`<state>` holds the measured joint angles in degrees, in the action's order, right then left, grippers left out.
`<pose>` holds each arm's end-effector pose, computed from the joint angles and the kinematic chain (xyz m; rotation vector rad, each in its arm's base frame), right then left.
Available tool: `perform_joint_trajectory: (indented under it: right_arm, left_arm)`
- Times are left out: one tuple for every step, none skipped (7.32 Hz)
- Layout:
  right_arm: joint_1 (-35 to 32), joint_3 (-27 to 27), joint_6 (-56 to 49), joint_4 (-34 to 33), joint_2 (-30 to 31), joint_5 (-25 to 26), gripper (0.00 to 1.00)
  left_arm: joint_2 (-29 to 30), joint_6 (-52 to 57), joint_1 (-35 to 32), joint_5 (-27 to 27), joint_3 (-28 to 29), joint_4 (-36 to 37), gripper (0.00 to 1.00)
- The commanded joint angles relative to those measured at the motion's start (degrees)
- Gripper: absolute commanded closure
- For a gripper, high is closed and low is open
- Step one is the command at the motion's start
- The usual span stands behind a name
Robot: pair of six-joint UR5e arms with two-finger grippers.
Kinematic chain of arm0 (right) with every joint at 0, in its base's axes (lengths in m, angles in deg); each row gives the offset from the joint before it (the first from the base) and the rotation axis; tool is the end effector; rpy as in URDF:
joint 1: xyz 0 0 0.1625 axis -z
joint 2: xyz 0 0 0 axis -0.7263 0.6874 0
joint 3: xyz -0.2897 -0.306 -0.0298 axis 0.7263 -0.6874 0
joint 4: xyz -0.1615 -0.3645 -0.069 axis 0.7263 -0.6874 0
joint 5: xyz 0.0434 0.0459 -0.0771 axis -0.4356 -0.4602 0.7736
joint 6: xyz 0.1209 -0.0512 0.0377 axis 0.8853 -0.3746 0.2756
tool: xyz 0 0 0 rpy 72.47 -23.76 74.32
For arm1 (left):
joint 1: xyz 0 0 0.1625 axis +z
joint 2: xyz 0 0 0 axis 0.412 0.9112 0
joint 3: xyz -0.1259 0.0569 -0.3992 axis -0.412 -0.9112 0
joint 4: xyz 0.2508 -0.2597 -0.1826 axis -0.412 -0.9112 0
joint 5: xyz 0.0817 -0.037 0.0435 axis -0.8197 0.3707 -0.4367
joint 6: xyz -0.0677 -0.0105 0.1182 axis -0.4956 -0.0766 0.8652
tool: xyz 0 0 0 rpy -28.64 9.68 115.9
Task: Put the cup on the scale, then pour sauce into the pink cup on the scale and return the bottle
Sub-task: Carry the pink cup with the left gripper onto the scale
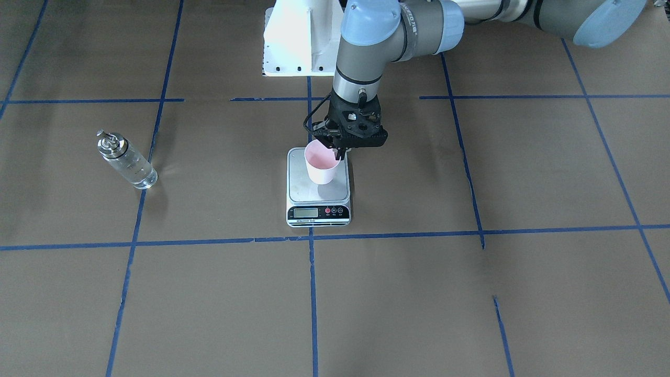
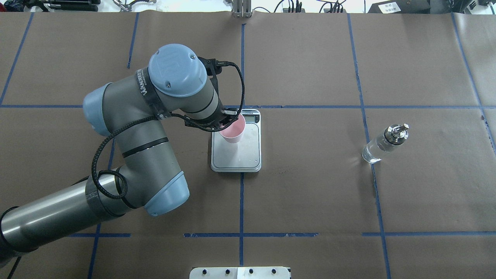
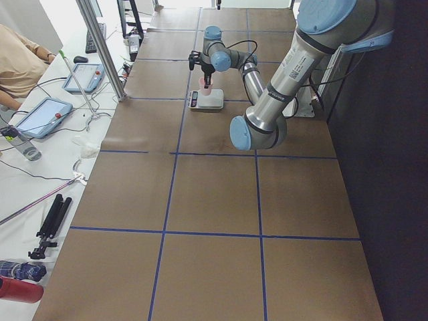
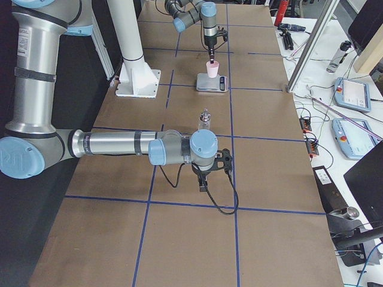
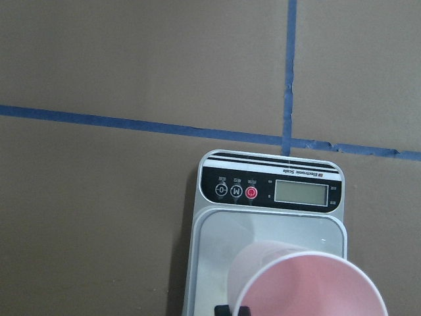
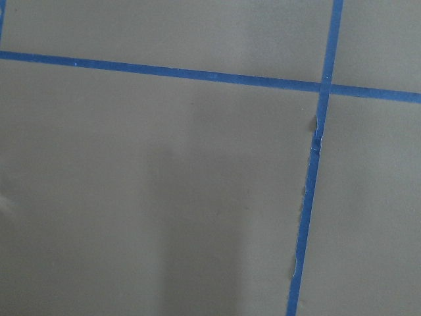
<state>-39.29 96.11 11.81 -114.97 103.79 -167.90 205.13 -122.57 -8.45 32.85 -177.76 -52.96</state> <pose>-0.0049 -0.4195 0.6324 0.0741 -0.9124 -0.1170 0.5352 -0.4560 0.1743 0.1089 0.9021 -0.1360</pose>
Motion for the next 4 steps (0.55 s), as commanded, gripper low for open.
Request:
perform_joint_trajectory:
  right_arm:
    - [0.0,0.0,0.0,0.0,0.1,0.0,0.00]
    - [0.0,0.0,0.0,0.0,0.1,0.0,0.00]
    - [0.0,-0.1,0.0,0.0,0.1,0.0,0.00]
    - [0.0,-0.2,0.0,0.0,0.1,0.1,0.00]
  left_arm:
    - [-0.6,0.1,1.1,-1.1,0.9,-0.9,1.00]
    - [-0.6,0.2,1.2,-1.1,1.0,-1.0,0.98]
    - [-0.6,0.4,1.2,-1.1,1.0,-1.1,0.90]
    - [-0.7,0.5,1.2,-1.1,1.0,-1.7,0.81]
